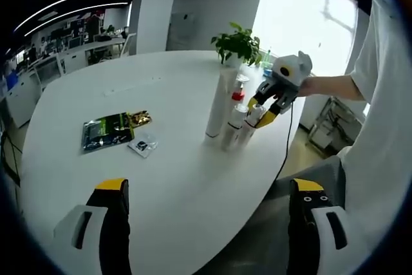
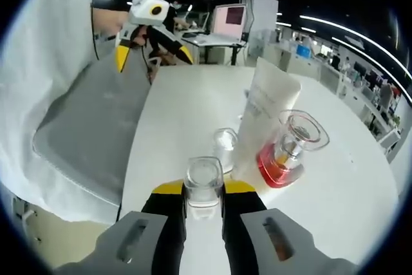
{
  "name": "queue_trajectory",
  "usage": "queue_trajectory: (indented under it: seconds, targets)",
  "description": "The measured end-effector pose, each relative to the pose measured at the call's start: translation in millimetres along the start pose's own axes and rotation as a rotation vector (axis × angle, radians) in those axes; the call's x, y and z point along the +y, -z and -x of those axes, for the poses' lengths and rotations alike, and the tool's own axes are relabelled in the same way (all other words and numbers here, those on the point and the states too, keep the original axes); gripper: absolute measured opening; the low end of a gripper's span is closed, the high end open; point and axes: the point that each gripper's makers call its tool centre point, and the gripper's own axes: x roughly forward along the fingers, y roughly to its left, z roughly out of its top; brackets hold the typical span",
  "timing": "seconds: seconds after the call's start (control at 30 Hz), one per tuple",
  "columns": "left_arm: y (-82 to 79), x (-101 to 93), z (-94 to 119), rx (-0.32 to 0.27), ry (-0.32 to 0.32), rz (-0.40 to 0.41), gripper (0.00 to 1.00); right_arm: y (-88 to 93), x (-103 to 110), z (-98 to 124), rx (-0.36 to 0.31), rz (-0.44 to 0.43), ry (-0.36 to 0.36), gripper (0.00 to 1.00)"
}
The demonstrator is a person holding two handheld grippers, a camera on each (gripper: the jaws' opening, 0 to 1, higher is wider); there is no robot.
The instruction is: Arrange the skincare products in the storage area until every visible bottle or jar stands upright without overlapping.
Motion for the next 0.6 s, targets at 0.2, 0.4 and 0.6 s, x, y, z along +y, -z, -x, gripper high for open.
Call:
queue_trajectory:
  seconds: [0.2, 0.4, 0.6]
  targets:
    - [2.0, -0.9, -0.5, 0.005, 0.003, -0.002, 0.97, 0.8, 1.6, -1.3, -0.003, -0.012, -0.003, 0.20]
    - [3.2, -2.6, -0.8, 0.010, 0.009, -0.005, 0.97, 0.3, 0.1, -0.1, -0.011, -0.035, -0.004, 0.25]
    - [2.7, -3.4, -1.4, 0.011, 0.013, -0.009, 0.96, 3.7, -0.6, 0.3, 0.002, -0.043, 0.005, 0.26]
